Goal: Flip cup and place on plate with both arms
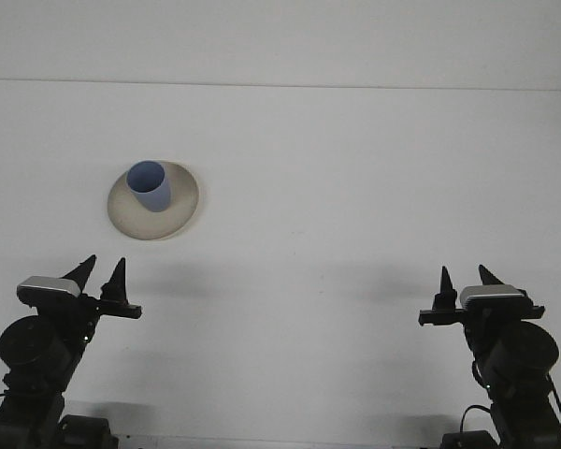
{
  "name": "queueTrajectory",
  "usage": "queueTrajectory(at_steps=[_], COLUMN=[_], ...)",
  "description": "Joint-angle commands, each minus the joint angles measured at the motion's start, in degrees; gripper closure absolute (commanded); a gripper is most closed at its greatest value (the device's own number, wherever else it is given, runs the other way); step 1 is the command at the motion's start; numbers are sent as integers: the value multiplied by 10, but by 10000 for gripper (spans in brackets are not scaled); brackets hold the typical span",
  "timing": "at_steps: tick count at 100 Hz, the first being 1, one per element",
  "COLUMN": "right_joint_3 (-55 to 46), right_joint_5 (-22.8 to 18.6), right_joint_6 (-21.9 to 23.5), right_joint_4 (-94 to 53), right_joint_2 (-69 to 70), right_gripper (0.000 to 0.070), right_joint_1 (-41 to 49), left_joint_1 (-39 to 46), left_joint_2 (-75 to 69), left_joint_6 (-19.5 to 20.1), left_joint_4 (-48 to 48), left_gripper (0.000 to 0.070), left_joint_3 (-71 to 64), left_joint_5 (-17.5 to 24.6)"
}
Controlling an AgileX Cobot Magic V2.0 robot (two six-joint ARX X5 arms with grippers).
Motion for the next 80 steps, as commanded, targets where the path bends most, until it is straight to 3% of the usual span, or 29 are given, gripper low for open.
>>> queueTrajectory(at_steps=[1,4,80], right_joint_3=[7,7,7], right_joint_5=[2,2,2], right_joint_6=[-2,-2,-3], right_joint_4=[5,5,5], right_joint_2=[1,1,0], right_gripper=[642,700,700], right_joint_1=[0,0,0], left_joint_1=[-1,-1,-1], left_joint_2=[1,0,-5], left_joint_6=[2,-1,-3], left_joint_4=[4,4,6], left_gripper=[685,700,689], left_joint_3=[7,7,7], left_joint_5=[2,2,2])
